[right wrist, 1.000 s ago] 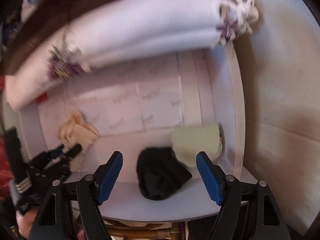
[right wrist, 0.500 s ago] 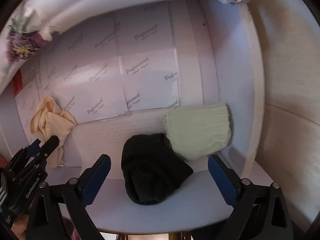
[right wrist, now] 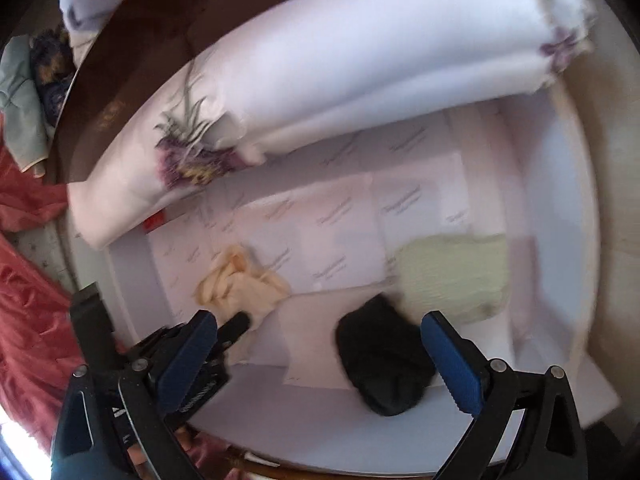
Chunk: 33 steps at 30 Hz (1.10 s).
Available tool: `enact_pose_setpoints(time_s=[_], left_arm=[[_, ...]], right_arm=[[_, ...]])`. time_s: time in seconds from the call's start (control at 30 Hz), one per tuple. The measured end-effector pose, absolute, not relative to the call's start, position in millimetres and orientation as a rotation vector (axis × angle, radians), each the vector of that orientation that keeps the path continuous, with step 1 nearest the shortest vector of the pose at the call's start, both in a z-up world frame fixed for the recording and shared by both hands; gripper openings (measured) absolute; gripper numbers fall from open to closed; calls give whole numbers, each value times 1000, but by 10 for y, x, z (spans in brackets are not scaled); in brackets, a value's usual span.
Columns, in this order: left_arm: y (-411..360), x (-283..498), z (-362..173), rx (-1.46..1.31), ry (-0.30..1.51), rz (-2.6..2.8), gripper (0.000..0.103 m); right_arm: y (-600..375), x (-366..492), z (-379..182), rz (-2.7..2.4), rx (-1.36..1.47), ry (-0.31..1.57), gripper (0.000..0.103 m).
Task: Organize soft objects
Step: 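Move the open right tool back into the drawer toward the pale green sock, then grasp the pale green sock with the right tool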
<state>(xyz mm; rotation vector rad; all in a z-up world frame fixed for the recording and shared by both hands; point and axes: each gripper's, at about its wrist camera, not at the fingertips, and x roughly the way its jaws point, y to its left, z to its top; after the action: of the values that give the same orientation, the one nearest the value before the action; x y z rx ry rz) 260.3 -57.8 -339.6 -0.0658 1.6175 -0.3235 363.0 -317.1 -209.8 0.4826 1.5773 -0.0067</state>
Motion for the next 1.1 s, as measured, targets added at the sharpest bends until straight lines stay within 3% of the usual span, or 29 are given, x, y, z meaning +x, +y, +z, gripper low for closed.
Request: enact_pose_setpoints(time_s=[0.47,0.63,0.77,0.97,1.1], left_arm=[[-580,2596,-3383,-75,1614,-322,37],[-564,2600,-3388,-76,1614,-326,37],[-573,2600,-3388,-69,1614,-326,37],[-629,2590,-3347,-62,1608,-322,36],[-646,2586,-3304,-50,1605,-327,34]], right_arm=[[-3149,3713,-2376,-205,207,1606,103],[-3057,3777,-2583,-213,101,1633,98],[-3067,3766,-2641,-233,43,1638,74],[-3046,3740,-2720,-247,77,1647,75],[-3143,3677,-2776,-275,82,1653,71]])
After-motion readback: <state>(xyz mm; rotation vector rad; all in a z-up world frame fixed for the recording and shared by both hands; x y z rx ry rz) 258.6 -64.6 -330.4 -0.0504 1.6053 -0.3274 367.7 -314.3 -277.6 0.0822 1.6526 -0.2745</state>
